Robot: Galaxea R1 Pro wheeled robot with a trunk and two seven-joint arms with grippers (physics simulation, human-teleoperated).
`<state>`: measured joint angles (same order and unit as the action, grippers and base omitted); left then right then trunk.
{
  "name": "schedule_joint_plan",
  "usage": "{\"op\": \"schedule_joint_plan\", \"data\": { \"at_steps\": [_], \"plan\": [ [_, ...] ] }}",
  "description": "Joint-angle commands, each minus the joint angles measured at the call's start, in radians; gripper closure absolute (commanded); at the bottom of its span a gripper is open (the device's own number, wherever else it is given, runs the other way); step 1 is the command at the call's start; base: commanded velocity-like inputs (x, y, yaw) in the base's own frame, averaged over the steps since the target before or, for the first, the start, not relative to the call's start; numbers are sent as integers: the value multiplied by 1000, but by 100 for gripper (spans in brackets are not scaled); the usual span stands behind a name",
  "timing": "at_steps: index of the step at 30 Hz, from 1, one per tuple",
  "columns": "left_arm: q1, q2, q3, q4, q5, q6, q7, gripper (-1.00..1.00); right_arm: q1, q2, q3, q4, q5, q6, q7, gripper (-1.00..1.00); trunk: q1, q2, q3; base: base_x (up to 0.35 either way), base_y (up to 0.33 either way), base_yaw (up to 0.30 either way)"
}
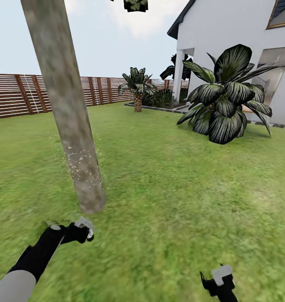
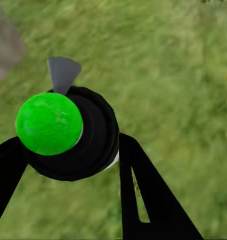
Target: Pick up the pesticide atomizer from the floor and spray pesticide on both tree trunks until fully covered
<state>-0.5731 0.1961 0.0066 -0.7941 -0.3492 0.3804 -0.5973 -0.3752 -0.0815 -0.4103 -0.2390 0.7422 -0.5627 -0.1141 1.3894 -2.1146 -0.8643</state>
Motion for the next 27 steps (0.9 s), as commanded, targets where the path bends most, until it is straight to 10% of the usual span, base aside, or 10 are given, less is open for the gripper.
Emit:
{"op": "schedule_joint_plan", "data": {
  "at_steps": [1,6,9,12,17,21,22,27],
  "plan": [
    [-3,6,-50,23,-20,-45,-61,100,-2,1,-7,-91,69,42,144,-100,0,0,-1,0,0,0],
    [-10,20,-160,63,-130,-157,-312,100,-22,7,-6,-341,109,158,752,-100,0,0,-1,0,0,0],
    [-8,11,-201,73,-235,-166,-421,100,-48,14,-5,-406,110,164,952,-100,0,0,-1,0,0,0],
    [-9,8,-257,74,-300,-167,-472,100,-77,16,5,-417,110,165,1062,-100,0,0,-1,0,0,0],
    [-9,3,-280,75,-313,-167,-507,100,-88,43,20,-419,110,165,1094,-100,0,0,-1,0,0,0],
    [-11,-32,-351,75,-314,-162,-510,100,-91,80,164,-432,108,167,1146,-100,0,0,-1,0,0,0],
    [-11,-42,-356,75,-315,-161,-510,100,-91,91,177,-434,107,167,1148,100,0,0,-1,0,0,0],
    [-11,-78,-361,75,-354,-160,-512,100,-93,146,194,-456,109,168,1166,100,0,0,-1,0,0,0]
  ]
}}
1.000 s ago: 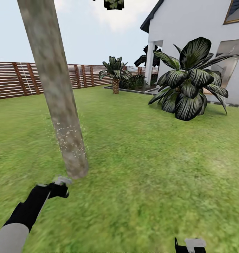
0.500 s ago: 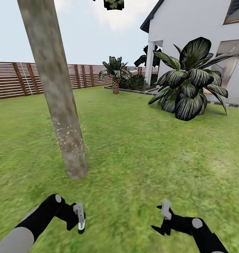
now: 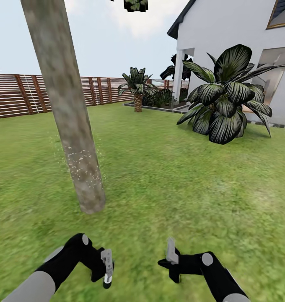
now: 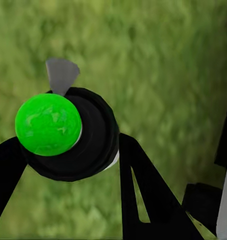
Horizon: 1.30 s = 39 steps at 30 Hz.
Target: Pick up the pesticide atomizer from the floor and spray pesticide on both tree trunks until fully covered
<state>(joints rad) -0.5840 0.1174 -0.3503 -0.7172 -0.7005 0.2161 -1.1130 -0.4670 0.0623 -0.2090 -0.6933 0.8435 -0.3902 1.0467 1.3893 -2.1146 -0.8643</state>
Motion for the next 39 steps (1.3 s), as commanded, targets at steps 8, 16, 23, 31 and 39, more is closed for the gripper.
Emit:
{"op": "schedule_joint_plan", "data": {
  "at_steps": [8,16,23,31,39],
  "plan": [
    [7,-63,-4,-1,-81,5,4,100,-1,77,-4,-38,8,-4,40,100,0,0,-1,0,0,0],
    [11,-122,-44,-1,-124,4,4,100,-1,86,101,-41,5,-4,38,100,0,0,-1,0,0,0],
    [12,-148,-70,24,-125,-4,4,100,-1,87,103,-43,5,-4,37,100,0,0,-1,0,0,0],
    [10,-170,-110,27,-116,-4,5,100,-1,87,103,-42,5,-4,36,100,0,0,-1,0,0,0],
    [10,-174,-101,24,-98,-23,7,100,-1,87,103,-43,5,-4,36,100,0,0,-1,0,0,0]
  ]
}}
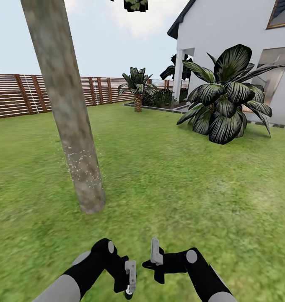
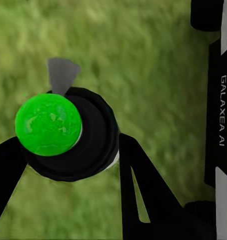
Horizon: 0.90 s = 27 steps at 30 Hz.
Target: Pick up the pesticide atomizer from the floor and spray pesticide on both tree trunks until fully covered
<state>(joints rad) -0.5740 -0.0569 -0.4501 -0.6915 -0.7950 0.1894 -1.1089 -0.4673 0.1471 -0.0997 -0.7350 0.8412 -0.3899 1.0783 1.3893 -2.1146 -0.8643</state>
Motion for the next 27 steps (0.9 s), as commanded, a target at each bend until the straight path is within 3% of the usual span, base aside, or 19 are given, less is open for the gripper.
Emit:
{"op": "schedule_joint_plan", "data": {
  "at_steps": [1,4,17,21,27],
  "plan": [
    [-1,0,-1,-1,19,-16,3,100,-1,2,-6,-1,7,-4,5,100,0,0,-1,0,0,0],
    [-1,0,-2,0,61,-43,6,100,-1,2,-6,-1,7,-4,5,100,0,0,-1,0,0,0],
    [-1,-3,1,-2,72,-45,17,100,-1,2,-6,-1,6,-4,5,100,0,0,-1,0,0,0],
    [-1,-3,1,-3,105,-45,18,100,-1,2,-6,-1,6,-4,5,100,0,0,-1,0,0,0],
    [-1,-3,1,-2,112,-45,18,100,-1,2,-6,-1,6,-4,5,100,0,0,-1,0,0,0]
  ]
}}
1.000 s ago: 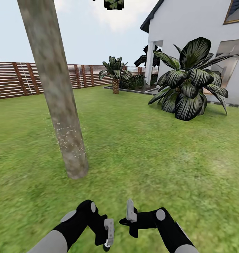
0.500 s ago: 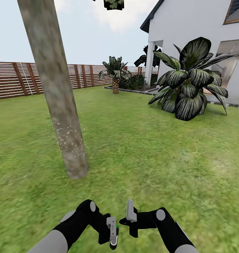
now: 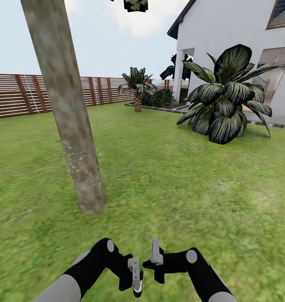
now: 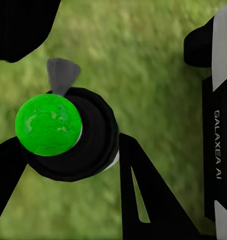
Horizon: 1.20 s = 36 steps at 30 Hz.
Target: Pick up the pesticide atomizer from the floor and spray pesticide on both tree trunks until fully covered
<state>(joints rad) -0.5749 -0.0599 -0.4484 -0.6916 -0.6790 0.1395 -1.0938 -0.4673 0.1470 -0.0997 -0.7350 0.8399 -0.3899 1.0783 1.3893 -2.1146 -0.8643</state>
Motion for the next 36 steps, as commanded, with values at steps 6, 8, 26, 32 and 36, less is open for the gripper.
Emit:
{"op": "schedule_joint_plan", "data": {
  "at_steps": [6,8,26,32,36],
  "plan": [
    [-2,0,-1,-3,-3,5,8,100,-1,2,-6,-1,7,-4,5,100,0,0,-1,0,0,0],
    [-2,0,0,-3,-1,5,36,100,-1,2,-6,-1,7,-4,5,100,0,0,-1,0,0,0],
    [-3,189,-3,35,18,14,57,100,-1,-3,-8,-1,12,-4,3,100,0,0,-1,0,0,0],
    [3,291,-1,64,18,14,58,100,-1,-27,-15,0,14,-5,2,100,0,0,-1,0,0,0],
    [3,303,1,130,24,13,129,100,-1,-107,-37,5,11,-6,1,-100,0,0,-1,0,0,0]
  ]
}}
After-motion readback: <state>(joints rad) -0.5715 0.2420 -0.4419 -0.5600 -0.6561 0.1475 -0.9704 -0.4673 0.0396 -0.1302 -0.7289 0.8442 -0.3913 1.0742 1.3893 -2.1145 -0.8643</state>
